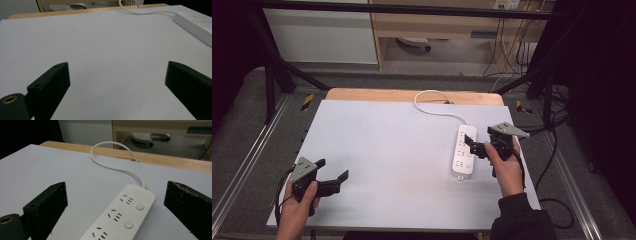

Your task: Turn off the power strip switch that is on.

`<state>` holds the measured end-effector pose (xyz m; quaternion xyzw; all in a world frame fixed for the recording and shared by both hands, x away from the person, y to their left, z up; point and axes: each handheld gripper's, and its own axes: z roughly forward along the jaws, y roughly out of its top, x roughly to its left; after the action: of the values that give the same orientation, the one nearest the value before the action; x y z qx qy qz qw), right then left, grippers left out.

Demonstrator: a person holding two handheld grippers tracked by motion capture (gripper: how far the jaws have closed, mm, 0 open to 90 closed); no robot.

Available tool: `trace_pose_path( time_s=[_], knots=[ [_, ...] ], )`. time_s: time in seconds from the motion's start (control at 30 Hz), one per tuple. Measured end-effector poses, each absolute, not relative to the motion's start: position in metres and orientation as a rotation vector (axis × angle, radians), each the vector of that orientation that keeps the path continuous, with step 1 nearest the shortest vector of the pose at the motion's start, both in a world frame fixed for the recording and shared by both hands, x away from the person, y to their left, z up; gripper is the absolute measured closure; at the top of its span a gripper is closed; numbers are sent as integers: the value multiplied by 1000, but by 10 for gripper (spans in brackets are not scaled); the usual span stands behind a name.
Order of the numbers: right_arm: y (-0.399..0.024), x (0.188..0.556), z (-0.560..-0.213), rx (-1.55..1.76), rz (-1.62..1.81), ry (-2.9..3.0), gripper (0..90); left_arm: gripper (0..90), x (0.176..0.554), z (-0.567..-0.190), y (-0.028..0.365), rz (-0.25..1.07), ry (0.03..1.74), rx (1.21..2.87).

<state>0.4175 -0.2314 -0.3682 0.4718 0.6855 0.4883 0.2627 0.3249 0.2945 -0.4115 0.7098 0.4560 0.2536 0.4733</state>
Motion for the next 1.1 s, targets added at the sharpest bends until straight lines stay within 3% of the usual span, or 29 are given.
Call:
trace_pose_path(
  time_s=[1.1],
  knots=[
    [-256,369,-356,1233,1397,1840,53,56,324,-410,299,617,1117,1737]
  ],
)
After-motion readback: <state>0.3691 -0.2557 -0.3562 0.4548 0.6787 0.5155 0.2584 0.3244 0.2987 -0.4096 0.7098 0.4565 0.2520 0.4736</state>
